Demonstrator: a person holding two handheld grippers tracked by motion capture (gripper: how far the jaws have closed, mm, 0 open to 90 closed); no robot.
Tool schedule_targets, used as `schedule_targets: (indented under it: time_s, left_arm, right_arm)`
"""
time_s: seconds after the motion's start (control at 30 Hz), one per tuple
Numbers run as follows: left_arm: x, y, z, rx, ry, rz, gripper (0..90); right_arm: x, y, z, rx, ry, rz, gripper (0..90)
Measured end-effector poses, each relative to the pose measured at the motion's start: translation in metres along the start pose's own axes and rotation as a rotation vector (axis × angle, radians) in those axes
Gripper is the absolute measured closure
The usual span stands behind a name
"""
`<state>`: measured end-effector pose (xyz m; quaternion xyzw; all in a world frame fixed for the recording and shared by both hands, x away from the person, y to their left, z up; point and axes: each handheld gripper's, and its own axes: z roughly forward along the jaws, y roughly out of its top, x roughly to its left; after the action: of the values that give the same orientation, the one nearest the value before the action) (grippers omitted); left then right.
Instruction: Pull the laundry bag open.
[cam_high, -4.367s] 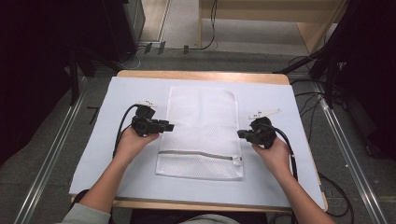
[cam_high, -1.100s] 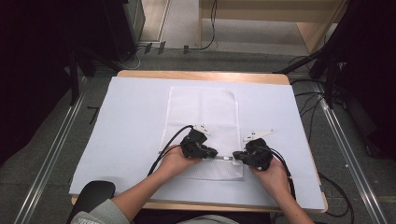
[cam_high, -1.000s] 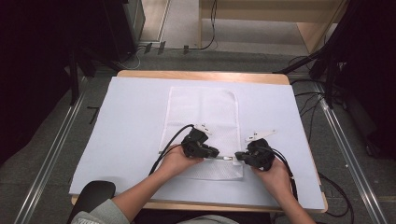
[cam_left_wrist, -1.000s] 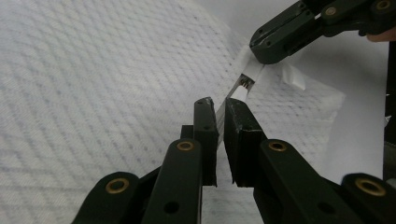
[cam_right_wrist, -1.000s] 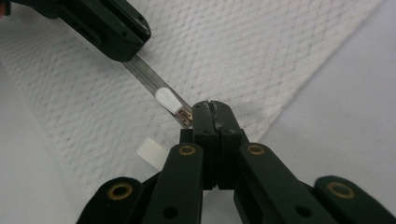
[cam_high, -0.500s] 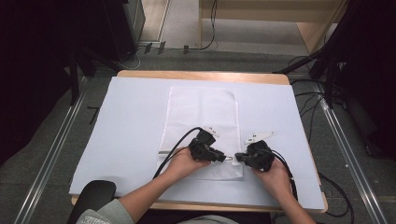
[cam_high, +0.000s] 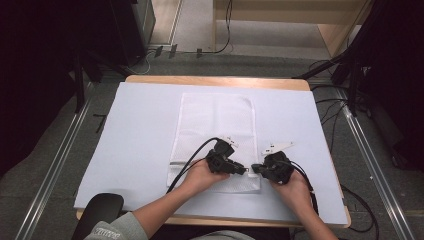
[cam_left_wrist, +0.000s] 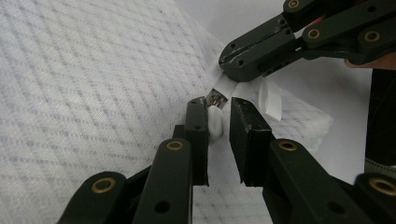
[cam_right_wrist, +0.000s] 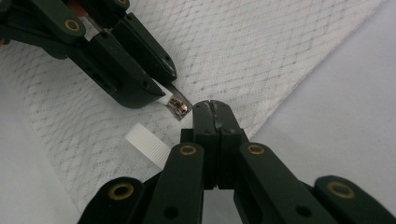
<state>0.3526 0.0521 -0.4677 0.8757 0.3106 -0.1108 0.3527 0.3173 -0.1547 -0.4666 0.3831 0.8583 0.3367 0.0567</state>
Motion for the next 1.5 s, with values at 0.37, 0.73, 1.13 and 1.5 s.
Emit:
schedule_targets:
  time_s: [0.37, 0.73, 1.13, 1.5]
  left_arm:
    - [0.002, 0.003, 0.002, 0.006, -0.007, -0.016, 86.5]
    - [0.002, 0.005, 0.004, 0.009, -0.011, -0.043, 87.7]
    - [0.008, 0.005, -0.004, 0.041, -0.014, -0.062, 88.2]
    - [0.014, 0.002, -0.014, 0.053, -0.013, -0.068, 88.1]
  right_arm:
    - [0.0, 0.001, 0.0, 0.003, 0.007, 0.029, 90.0]
    - [0.007, 0.004, 0.003, 0.003, -0.039, -0.031, 90.0]
    - [0.009, 0.002, 0.005, -0.016, -0.043, -0.017, 90.0]
    - [0.008, 0.001, 0.005, -0.021, -0.037, -0.011, 90.0]
